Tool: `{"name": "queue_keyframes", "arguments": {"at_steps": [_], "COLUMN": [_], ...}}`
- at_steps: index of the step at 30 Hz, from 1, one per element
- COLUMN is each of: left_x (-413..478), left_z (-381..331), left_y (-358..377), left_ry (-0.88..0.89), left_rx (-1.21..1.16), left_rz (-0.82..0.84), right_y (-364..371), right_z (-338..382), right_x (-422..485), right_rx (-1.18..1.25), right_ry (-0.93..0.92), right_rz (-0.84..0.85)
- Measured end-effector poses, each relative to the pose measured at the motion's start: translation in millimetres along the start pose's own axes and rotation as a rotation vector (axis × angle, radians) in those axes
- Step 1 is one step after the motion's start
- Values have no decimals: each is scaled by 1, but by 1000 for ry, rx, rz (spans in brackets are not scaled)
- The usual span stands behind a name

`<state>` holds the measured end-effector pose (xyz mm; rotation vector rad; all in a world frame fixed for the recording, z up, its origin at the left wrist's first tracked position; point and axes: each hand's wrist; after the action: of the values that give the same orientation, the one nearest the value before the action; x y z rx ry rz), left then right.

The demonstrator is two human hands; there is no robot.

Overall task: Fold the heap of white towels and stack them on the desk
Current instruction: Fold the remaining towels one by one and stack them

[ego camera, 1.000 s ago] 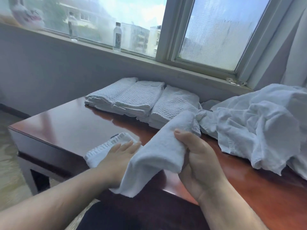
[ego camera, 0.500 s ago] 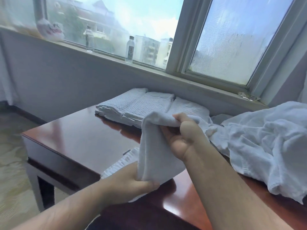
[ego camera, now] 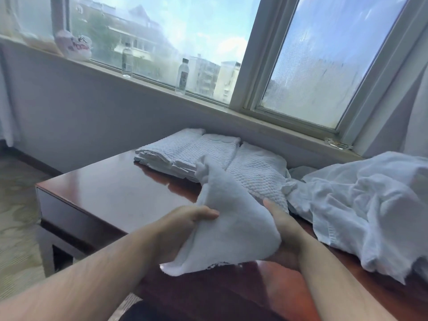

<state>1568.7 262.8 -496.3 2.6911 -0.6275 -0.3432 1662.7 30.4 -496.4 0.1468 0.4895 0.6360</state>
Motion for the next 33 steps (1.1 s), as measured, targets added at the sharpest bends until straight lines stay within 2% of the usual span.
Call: {"name": "queue_keyframes", "arguments": {"at_steps": [2,5,10,15,18,21,26,31,33], "left_x": [-1,-4,-4,16,34,62,113,163,181], "left_z": [-5,-16,-32,-48,-48,-37,-28,-48,-63], "left_y": [3,5,12,15,7,-6,-11,-12,-14], "left_ry": [-6,16,80,138,93,128,124,189,217], "left_rx": [-19,-48,-116,-137,-82,32,373,364,344], "left_rz": [59,105,111,118,196,235,158,32,-1], "right_y": [0,11,22,18,10,-3,-41,-87,-104], "right_z": [1,11,35,62,77,96,130,169,188], "right_x": [-12,-22,-26,-26,-20,-7,27,65,81], "right_rx": [129,176,100,50,45,91,66,81,49], "right_ry": [-51,-200,-449,-530,-561,-608,-589,-600,-631], "right_rz": [209,238,122,122,83,5,-228,-296,-272]}}
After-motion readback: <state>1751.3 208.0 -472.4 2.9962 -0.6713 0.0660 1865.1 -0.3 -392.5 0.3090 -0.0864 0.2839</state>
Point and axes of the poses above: each hand's wrist, its own x-axis towards the middle knuckle, its own y-axis out of the palm, z = x × y, and after that the axes turned 12 degrees about z, right-handed
